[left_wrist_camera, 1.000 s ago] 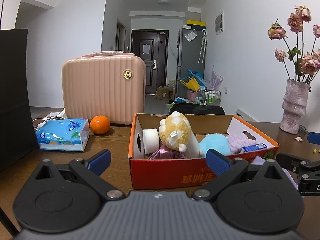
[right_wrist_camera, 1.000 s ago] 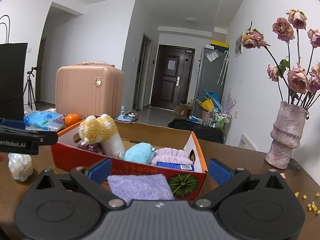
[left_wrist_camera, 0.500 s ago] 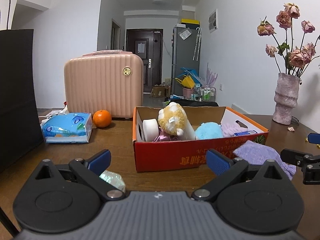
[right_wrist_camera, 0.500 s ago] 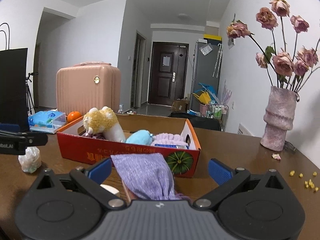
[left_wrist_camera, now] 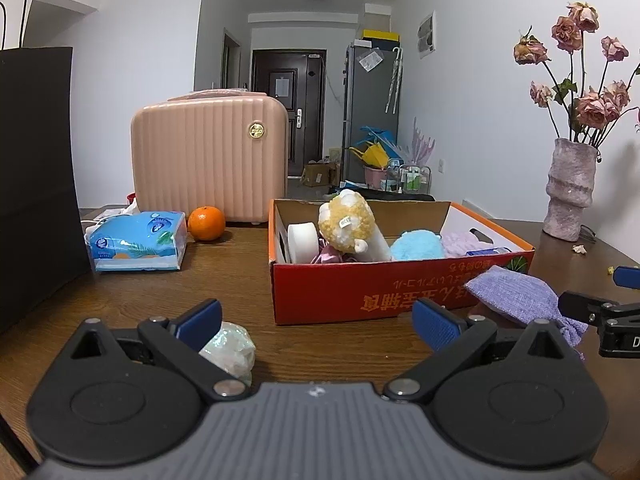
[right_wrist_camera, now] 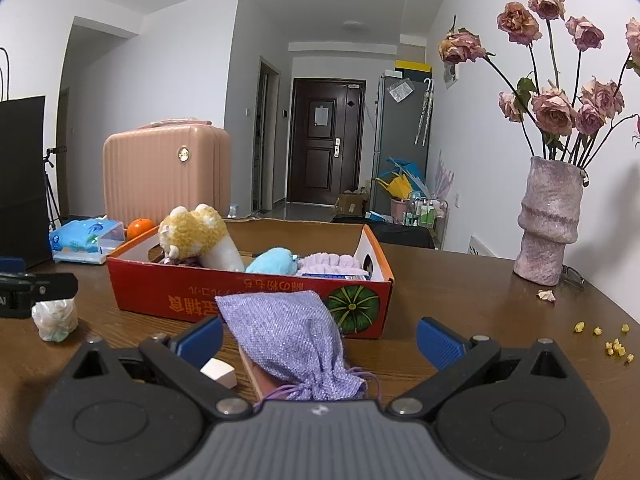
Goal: Organize soft objects
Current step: 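Lower right tool onto purple drawstring pouch and close on it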
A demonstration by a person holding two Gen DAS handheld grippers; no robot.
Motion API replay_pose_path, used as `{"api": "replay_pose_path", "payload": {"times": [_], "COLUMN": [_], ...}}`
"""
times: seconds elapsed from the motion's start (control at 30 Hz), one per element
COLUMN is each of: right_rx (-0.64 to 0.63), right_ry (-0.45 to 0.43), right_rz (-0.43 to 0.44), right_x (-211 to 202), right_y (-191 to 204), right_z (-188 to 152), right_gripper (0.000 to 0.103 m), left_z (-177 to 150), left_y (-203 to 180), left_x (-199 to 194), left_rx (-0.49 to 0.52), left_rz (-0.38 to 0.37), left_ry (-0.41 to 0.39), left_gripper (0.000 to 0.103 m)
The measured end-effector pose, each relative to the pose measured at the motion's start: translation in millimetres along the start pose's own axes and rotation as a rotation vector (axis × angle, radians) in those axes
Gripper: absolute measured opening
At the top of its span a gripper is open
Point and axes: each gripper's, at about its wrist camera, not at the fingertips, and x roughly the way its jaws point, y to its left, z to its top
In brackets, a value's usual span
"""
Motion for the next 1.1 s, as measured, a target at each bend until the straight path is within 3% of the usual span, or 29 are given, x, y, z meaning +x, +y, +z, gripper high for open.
{"api": "replay_pose_path", "payload": {"times": [0.47, 0.67, 0.83, 1.0, 1.1], "right_rx": [-0.019, -0.028, 0.005, 0.005, 0.024], "right_ry": [0.091, 0.104, 0.124, 0.124, 0.116], "right_rz": [0.038, 0.081, 0.114, 0.111, 0.109], "right_x": [50, 67, 71, 70, 68], "right_y": [5, 3, -1, -1, -4], "right_z": [-8, -8, -9, -12, -11], "right_gripper": [0.102, 0.095, 0.079, 0.055, 0.047], "left_z": [-1, -2, -2, -3, -3], "left_y": [1, 1, 1, 2, 2], "left_x": [4, 7, 8, 8, 9], "left_rx": [-0.004, -0.002, -0.002, -0.002, -0.003], "left_rz": [-0.007, 0.0, 0.0, 0.0, -0.001], "left_ry": [0.026, 0.036, 0.042, 0.044, 0.048], "left_gripper": [0.103, 0.103, 0.103, 0.103, 0.103]}}
